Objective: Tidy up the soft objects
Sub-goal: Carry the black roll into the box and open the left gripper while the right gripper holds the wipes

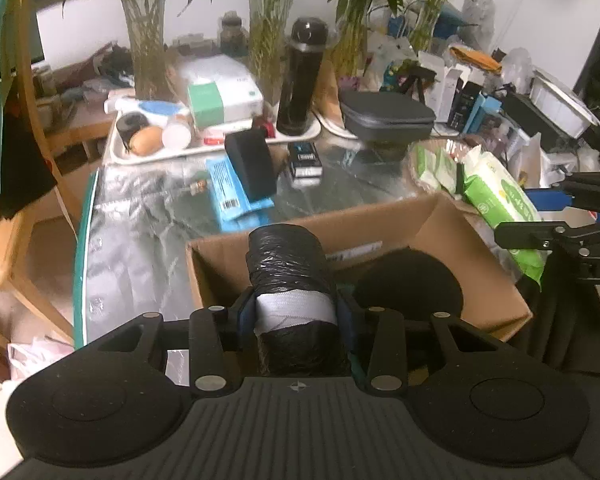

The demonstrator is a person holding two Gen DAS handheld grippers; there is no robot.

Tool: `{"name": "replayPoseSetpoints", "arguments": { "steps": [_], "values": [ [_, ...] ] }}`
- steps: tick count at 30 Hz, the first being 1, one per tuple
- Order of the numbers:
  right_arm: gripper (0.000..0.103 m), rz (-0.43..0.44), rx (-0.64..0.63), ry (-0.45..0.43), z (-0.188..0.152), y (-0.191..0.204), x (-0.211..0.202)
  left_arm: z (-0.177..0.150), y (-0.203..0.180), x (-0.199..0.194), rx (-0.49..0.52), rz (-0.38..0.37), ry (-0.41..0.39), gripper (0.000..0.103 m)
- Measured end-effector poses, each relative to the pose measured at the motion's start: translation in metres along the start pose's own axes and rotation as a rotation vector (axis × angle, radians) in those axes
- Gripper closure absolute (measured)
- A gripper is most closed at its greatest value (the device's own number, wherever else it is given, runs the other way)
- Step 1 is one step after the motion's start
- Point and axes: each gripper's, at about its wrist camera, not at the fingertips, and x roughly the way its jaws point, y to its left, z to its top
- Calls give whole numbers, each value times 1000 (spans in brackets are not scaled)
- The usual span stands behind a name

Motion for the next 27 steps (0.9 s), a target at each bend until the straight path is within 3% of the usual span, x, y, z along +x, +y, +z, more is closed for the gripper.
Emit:
{"name": "replayPoseSetpoints", "arguments": {
  "steps": [4, 8, 27],
  "values": [
    [52, -3, 6, 5, -6, 3, -3, -7, -3, 4, -6, 22, -8, 60],
    [52, -6, 12, 11, -13, 4, -6, -15, -6, 0, 6, 36, -55, 45],
    [52, 37, 3, 40, -11, 29, 14, -31, 12, -19, -13, 55, -88, 44]
  ]
}}
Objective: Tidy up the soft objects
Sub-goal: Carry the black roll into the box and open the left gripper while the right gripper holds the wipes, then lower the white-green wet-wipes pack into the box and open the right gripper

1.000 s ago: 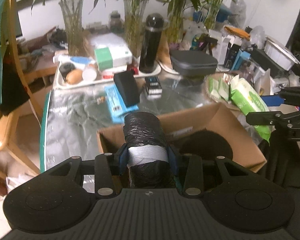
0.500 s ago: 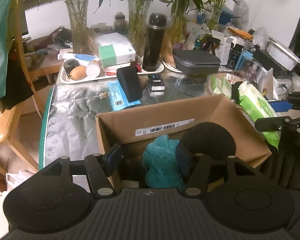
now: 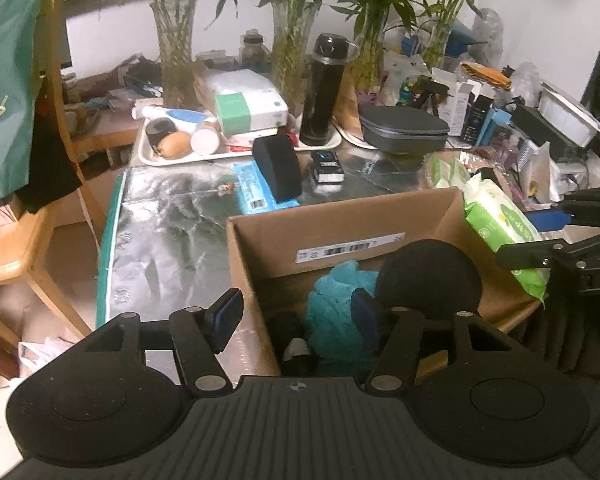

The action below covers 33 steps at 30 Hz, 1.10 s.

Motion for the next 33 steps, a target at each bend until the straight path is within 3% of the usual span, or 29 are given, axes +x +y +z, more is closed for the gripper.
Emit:
{"name": "replayPoseSetpoints", "arguments": {
  "steps": [12, 16, 19, 22, 26, 33],
  "values": [
    [51, 79, -82, 13, 26, 44, 29, -7, 23, -20, -47, 61, -67, 44],
    [29, 101, -133, -9, 30, 60, 36, -8, 29, -20, -62, 75, -62, 44],
    [27, 95, -135, 1, 30, 60, 42, -8, 30, -19, -56, 91, -62, 44],
    [18, 85, -132, -6, 25, 56, 41, -9, 29, -19, -41, 100, -69, 43],
    [6, 55, -135, -44, 18, 47, 34, -7, 27, -15, -25, 105, -81, 35],
    [0, -22, -86, -49, 10, 21, 27, 0, 20, -5, -15, 81, -85, 34]
  ]
}}
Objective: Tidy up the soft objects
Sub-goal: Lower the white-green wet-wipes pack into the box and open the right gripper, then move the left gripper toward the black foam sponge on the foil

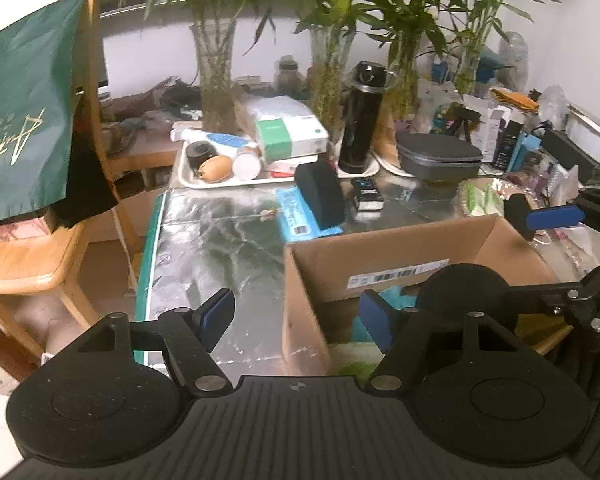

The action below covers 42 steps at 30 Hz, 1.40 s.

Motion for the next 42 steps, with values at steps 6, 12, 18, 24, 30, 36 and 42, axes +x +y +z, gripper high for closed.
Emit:
{"name": "replayPoseSetpoints", "arguments": {
  "steps": [6, 12, 18, 24, 30, 36, 42],
  "values": [
    [0, -38, 44, 5, -12, -24, -6, 6, -9, 12, 10, -25, 14, 33],
    [0, -86, 98, -3, -22, -45, -8, 13, -13, 22, 9, -35, 20, 28],
    [0, -133, 138, -4, -27, -65, -5, 20, -13, 31, 3, -37, 25, 28],
    [0, -151, 137, -8, -30, -75, 1, 26, -11, 42, -6, -32, 32, 28],
    [0, -180, 159, -15, -32, -85, 10, 34, -7, 55, -15, -39, 46, 28],
    [0, -195, 227, -33, -30, -102, 17, 41, -2, 65, -17, -47, 45, 28],
    [0, -199, 254, -44, -26, -116, 24, 51, 5, 78, -22, -41, 53, 28]
  ]
}}
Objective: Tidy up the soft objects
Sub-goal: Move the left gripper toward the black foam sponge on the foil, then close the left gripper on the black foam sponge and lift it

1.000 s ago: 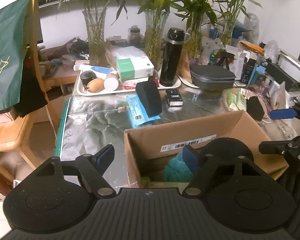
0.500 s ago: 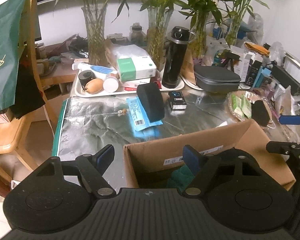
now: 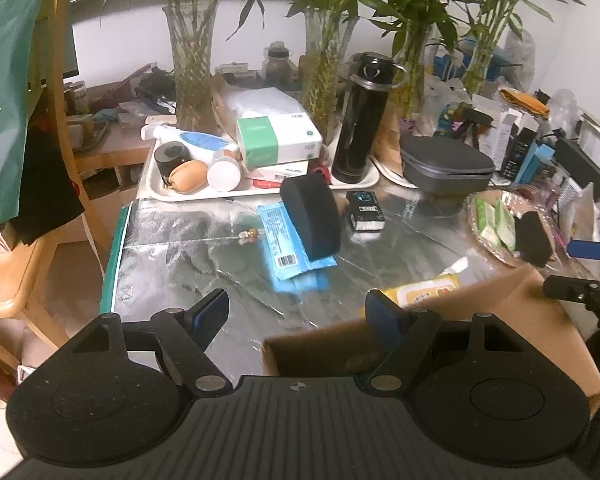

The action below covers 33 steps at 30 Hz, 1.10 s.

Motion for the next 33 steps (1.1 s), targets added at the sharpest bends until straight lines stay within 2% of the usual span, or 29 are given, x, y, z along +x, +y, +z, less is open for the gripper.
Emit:
{"name": "replayPoseSetpoints", "arguments": {
  "steps": [9, 15, 25, 33],
  "values": [
    [0, -9, 2, 2, 5, -10, 22, 13, 10, 20, 15, -4, 9, 28],
    [0, -2, 15, -1, 9, -16, 36, 21, 15, 31, 15, -66, 1, 28],
    [0, 26, -22, -23, 20, -22, 63, 38, 20, 60, 29, -50, 5, 28],
    [0, 9, -31, -15, 27, -25, 81, 55, 20, 82, 46, -44, 49, 28]
  ]
}}
